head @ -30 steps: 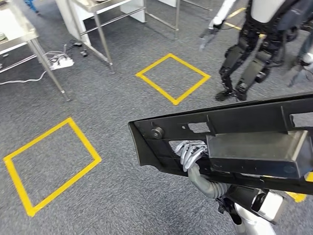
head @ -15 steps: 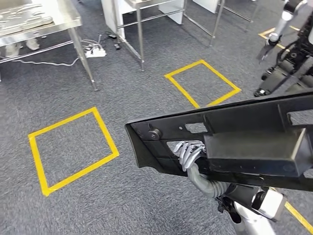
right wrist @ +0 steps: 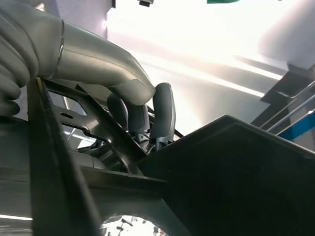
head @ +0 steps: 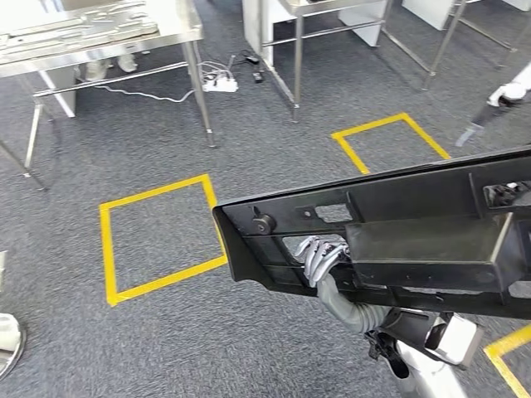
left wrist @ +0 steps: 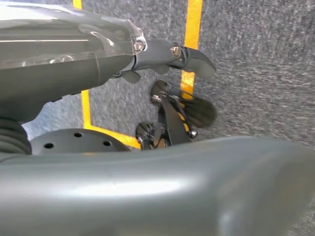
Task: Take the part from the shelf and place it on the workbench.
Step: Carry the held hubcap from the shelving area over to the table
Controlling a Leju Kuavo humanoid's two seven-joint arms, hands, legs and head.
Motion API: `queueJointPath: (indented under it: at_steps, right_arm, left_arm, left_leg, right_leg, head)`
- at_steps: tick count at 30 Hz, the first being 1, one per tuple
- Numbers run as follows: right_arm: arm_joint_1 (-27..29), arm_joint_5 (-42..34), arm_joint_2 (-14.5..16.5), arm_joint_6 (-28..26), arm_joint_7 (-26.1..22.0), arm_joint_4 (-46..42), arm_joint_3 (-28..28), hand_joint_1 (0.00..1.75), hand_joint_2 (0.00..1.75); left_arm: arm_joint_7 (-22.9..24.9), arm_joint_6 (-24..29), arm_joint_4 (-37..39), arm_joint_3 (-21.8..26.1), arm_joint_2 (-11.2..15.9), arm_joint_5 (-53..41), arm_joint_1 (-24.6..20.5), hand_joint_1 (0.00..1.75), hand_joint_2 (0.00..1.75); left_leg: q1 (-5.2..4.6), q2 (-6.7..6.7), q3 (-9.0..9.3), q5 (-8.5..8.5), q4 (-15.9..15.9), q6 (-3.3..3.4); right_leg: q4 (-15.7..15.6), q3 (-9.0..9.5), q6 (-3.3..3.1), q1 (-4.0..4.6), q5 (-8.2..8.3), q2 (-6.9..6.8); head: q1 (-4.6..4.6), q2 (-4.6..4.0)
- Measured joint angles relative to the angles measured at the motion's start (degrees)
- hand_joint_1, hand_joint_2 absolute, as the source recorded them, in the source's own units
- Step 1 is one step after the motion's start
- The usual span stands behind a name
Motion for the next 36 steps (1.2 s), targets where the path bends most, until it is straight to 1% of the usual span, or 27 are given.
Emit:
queueJointPath:
  at_steps: [1,2,3,4,5,7,9,11,12,14,15,16,17,18,19,20,22,23,24,26,27,29,30,32,33,34,36]
  right_arm:
    - [0.0,0.0,0.0,0.0,0.0,0.0,0.0,1.75,1.75]
    - [0.0,-0.1,0.0,0.0,0.1,0.0,0.0,1.75,1.75]
    - [0.0,-0.1,0.0,0.0,0.2,0.0,0.0,1.75,1.75]
    - [0.0,-0.1,0.0,0.1,0.3,0.0,0.0,1.75,1.75]
    - [0.0,-0.1,0.0,0.1,0.3,0.0,0.0,1.75,1.75]
    - [-0.1,-0.1,0.0,0.2,0.4,0.0,0.0,1.75,1.75]
    - [-0.1,-0.1,0.0,0.2,0.6,0.0,0.0,1.75,1.75]
    - [-0.2,-0.2,0.0,0.2,0.7,0.0,0.1,1.75,1.75]
    - [-0.3,-0.2,0.0,0.2,0.7,0.0,0.1,1.75,1.75]
    - [-0.3,-0.2,-0.1,0.2,0.7,-0.1,0.1,1.75,1.75]
    - [-0.1,-0.2,-0.1,0.2,0.8,-0.1,0.1,1.75,1.75]
    - [0.0,-0.2,-0.2,0.3,0.8,0.0,0.0,1.75,1.75]
    - [0.2,-0.2,-0.2,0.3,0.8,0.0,0.0,1.75,1.75]
    - [0.3,-0.2,-0.2,0.3,0.8,0.0,0.0,1.75,1.75]
    - [0.3,-0.2,-0.2,0.3,0.8,0.0,0.0,1.75,1.75]
    - [0.3,-0.2,-0.2,0.3,0.8,0.0,0.0,1.75,1.75]
    - [0.3,-0.3,-0.2,0.3,0.9,0.1,0.0,1.75,1.75]
    - [0.3,-0.3,-0.2,0.3,0.9,0.1,0.0,1.75,1.75]
    - [0.3,-0.3,-0.2,0.3,0.9,0.1,0.0,1.75,1.75]
    - [0.1,-0.3,-0.2,0.3,0.9,0.1,0.0,1.75,1.75]
    - [-0.1,-0.3,-0.2,0.3,0.9,0.0,0.0,1.75,1.75]
    - [-0.2,-0.3,-0.1,0.3,0.9,0.0,0.0,1.75,1.75]
    - [-0.2,-0.4,-0.1,0.3,0.9,0.0,0.0,1.75,1.75]
    - [-0.2,-0.4,-0.1,0.2,0.9,0.0,0.0,1.75,1.75]
    - [-0.2,-0.4,-0.1,0.2,0.9,0.0,0.0,1.75,1.75]
    - [-0.2,-0.4,0.0,0.1,0.9,0.0,0.0,1.75,1.75]
    - [-0.3,-0.4,0.0,0.1,0.9,0.0,0.0,1.75,1.75]
  left_arm:
    - [0.0,0.0,0.0,0.0,0.0,0.0,-0.1,0.0,1.75]
    - [0.1,0.0,0.0,0.0,0.0,0.0,0.0,0.0,1.75]
    - [0.1,-0.1,0.0,0.0,0.0,0.0,0.1,0.0,1.75]
    - [0.1,-0.1,0.0,0.0,0.0,0.0,0.1,0.0,1.75]
    - [0.1,-0.1,0.0,0.0,0.0,0.0,0.2,0.0,1.75]
    - [0.1,-0.2,0.0,0.0,0.0,0.0,0.1,0.0,1.75]
    - [0.1,-0.4,0.0,0.0,-0.1,0.0,0.0,0.0,1.75]
    - [0.0,-0.5,0.0,0.0,-0.1,0.0,0.1,0.0,1.75]
    - [0.0,-0.5,0.0,0.0,-0.1,0.0,0.2,0.0,1.75]
    - [-0.1,-0.7,0.0,0.0,-0.2,0.1,0.2,0.0,1.75]
    - [-0.1,-0.7,0.0,0.0,-0.3,0.1,0.0,0.0,1.75]
    - [-0.1,-0.8,0.0,0.0,-0.4,0.1,-0.1,0.0,1.75]
    - [-0.1,-0.8,0.0,0.0,-0.5,0.2,-0.1,0.0,1.75]
    - [-0.1,-0.8,0.0,0.0,-0.6,0.4,-0.1,0.0,1.75]
    - [-0.2,-0.9,0.0,0.0,-0.7,0.6,0.0,0.0,1.75]
    - [-0.2,-0.9,0.0,0.0,-0.7,0.7,0.0,0.0,1.75]
    - [-0.4,-1.0,0.0,0.0,-0.7,0.9,-0.1,0.0,1.75]
    - [-0.6,-1.1,0.0,0.0,-0.7,0.9,-0.1,0.0,1.75]
    - [-0.7,-1.2,0.0,0.0,-0.7,1.0,-0.1,0.0,1.75]
    - [-0.8,-1.4,0.0,0.0,-0.7,1.1,0.0,0.0,1.75]
    - [-0.8,-1.4,0.0,0.1,-0.7,1.1,0.2,0.0,1.75]
    - [-0.9,-1.7,0.0,0.1,-0.7,1.5,0.1,0.0,1.75]
    - [-0.9,-1.8,0.0,0.1,-0.7,1.7,0.0,0.0,1.75]
    - [-1.0,-2.1,0.0,0.1,-0.7,2.0,-0.2,0.0,1.75]
    - [-1.0,-2.1,0.0,0.1,-0.7,2.0,-0.2,0.0,1.75]
    - [-1.0,-2.2,0.0,0.1,-0.7,2.0,-0.1,0.0,1.75]
    - [-1.1,-2.3,0.0,0.1,-0.7,2.0,0.0,0.0,1.75]
  left_leg:
    - [0.17,0.5,-1.91,-1.19,3.5,-0.19]
    - [0.31,0.71,-3.26,-1.57,5.9,-0.34]
    - [0.39,0.84,-3.63,-0.87,6.3,-0.41]
    - [0.42,1.08,-2.87,0.87,4.4,-0.37]
    - [0.33,1.73,-1.23,3.18,0.8,-0.17]
    - [-0.39,4.42,1.87,5.8,-5.7,0.67]
    - [-1.15,6.0,2.7,5.57,-7.7,1.41]
    - [-1.09,4.91,2.94,5.46,-8.4,1.85]
    - [-0.86,4.22,3.33,5.49,-8.8,2.07]
    - [-0.34,2.91,4.13,5.58,-9.5,2.53]
    - [-0.33,2.16,4.26,5.52,-9.6,2.69]
    - [-0.33,1.38,4.3,5.45,-9.6,2.83]
    - [-0.33,0.54,4.36,5.36,-9.5,2.9]
    - [-0.34,-0.28,4.49,5.26,-9.5,2.92]
    - [-0.32,-1.14,4.72,5.12,-9.5,2.87]
    - [-0.29,-1.99,5.02,4.94,-9.5,2.75]
    - [-0.27,-3.57,5.3,4.55,-9.2,2.33]
    - [-0.23,-4.22,5.18,4.46,-9.1,2.08]
    - [-0.15,-4.82,4.97,4.44,-9.1,1.82]
    - [0.08,-5.78,4.73,4.43,-9.1,1.29]
    - [0.04,-5.34,4.63,4.17,-8.8,1.02]
    - [-0.05,-2.71,3.1,2.27,-5.5,0.45]
    - [-0.05,-1.03,1.42,0.72,-2.2,0.16]
    - [0.22,0.52,-2.45,-1.85,5.0,-0.28]
    - [0.3,0.78,-3.44,-1.85,6.6,-0.41]
    - [0.35,0.97,-3.34,-0.76,6.1,-0.43]
    - [0.29,1.41,-0.3,3.39,-0.5,-0.11]
  right_leg:
    - [0.0,0.21,-0.1,0.03,-0.22,-0.91]
    - [0.0,0.45,-0.11,0.04,-0.47,-1.76]
    - [0.0,0.77,-0.09,0.04,-0.75,-2.55]
    - [0.0,1.2,-0.02,0.05,-1.06,-3.31]
    - [0.0,1.69,0.09,0.06,-1.4,-4.01]
    - [-0.1,2.46,0.51,0.2,-2.02,-5.21]
    - [-0.3,2.82,1.07,0.45,-2.39,-6.39]
    - [-0.8,3.54,1.66,0.51,-2.74,-7.45]
    - [-0.6,3.87,1.87,0.47,-3.18,-6.86]
    - [3.0,2.65,2.06,0.4,-5.42,-3.71]
    - [6.5,0.81,2.04,0.44,-6.97,-1.99]
    - [10.3,-1.45,2.04,0.47,-8.34,-1.04]
    - [13.1,-3.44,2.08,0.5,-8.87,-0.64]
    - [14.2,-4.66,2.1,0.53,-8.26,-0.49]
    - [12.9,-4.75,2.11,0.54,-6.32,-0.37]
    - [9.7,-3.95,2.1,0.49,-3.56,0.05]
    - [2.9,-1.74,2.04,0.24,0.38,2.47]
    - [0.9,-1.09,1.97,0.17,1.03,3.51]
    - [0.2,-0.82,1.84,0.2,0.87,4.13]
    - [-0.2,-0.53,1.35,0.28,0.73,3.26]
    - [-0.3,-0.31,1.02,0.21,0.67,2.62]
    - [-0.6,0.19,0.4,-0.05,0.48,1.04]
    - [-0.6,0.4,0.21,-0.01,0.28,0.21]
    - [-0.6,0.75,0.08,0.04,-0.15,-1.48]
    - [-0.6,0.99,0.1,0.05,-0.38,-2.27]
    - [-0.6,1.33,0.15,0.05,-0.65,-3.01]
    - [-0.6,2.21,0.44,0.06,-1.3,-4.08]
  head:
    - [0.0,0.0]
    - [0.0,0.0]
    - [0.0,0.0]
    - [0.0,0.0]
    - [0.0,0.0]
    - [0.0,0.0]
    - [0.02,0.0]
    - [0.04,0.0]
    - [0.05,0.0]
    - [0.14,0.0]
    - [0.18,0.0]
    - [0.21,0.0]
    - [0.21,0.0]
    - [0.21,0.0]
    - [0.21,0.0]
    - [0.21,0.0]
    - [0.19,0.0]
    - [0.17,0.0]
    - [0.16,0.0]
    - [0.14,0.0]
    - [0.13,0.0]
    - [0.1,0.0]
    - [0.08,0.0]
    - [0.08,0.0]
    - [0.08,0.0]
    - [0.08,0.0]
    - [0.09,0.0]
